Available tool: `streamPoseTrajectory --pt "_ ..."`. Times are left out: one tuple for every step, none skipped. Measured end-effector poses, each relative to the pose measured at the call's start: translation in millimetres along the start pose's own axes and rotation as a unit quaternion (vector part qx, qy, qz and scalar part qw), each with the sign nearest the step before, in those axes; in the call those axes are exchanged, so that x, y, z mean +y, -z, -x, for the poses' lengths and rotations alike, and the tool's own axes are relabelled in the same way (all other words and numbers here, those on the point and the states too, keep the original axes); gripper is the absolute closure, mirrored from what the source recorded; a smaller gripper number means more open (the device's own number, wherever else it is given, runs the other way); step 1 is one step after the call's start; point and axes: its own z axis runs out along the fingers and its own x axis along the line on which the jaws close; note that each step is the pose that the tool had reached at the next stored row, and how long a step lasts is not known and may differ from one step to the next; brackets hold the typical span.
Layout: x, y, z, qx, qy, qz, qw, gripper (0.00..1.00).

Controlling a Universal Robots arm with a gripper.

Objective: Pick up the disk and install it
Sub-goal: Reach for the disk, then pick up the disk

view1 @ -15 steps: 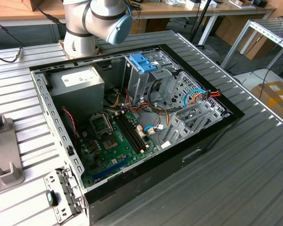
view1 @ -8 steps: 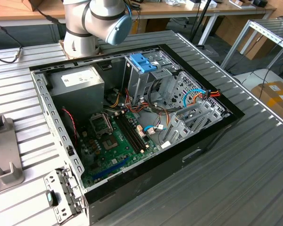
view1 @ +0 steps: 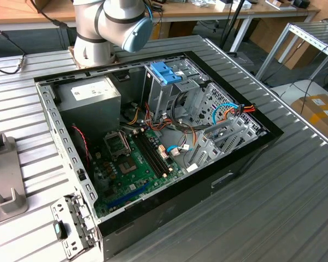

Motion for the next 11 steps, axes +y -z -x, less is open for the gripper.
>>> streamPoseTrajectory --pt "0.0 -0.1 0.0 0.0000 0.000 0.0000 1.0000 0.90" --pt "0.0 -0.2 0.0 0.0000 0.000 0.0000 1.0000 0.90" --pt "0.0 -0.3 -0.1 -0.0001 0.000 0.0000 1.0000 0.90" --pt "0.0 -0.4 0.0 -0.0001 0.000 0.0001 1.0000 0.90" --pt "0.0 -0.3 0.0 -0.0001 0.000 0.0000 1.0000 0.90" --pt "0.0 -0.4 -0.1 -0.0001 0.000 0.0000 1.0000 0.90" --pt "0.0 -0.4 0.0 -0.0001 0.000 0.0000 1.0000 0.90" --pt "0.0 -0.4 0.0 -0.0001 0.000 0.0000 1.0000 0.90" --pt "0.0 -0.4 0.0 -0.0001 0.000 0.0001 1.0000 0.90" --pt "0.0 -0.5 0.0 -0.0001 0.000 0.0000 1.0000 0.90" --pt "0.0 -0.5 0.0 -0.0001 0.000 0.0000 1.0000 0.90"
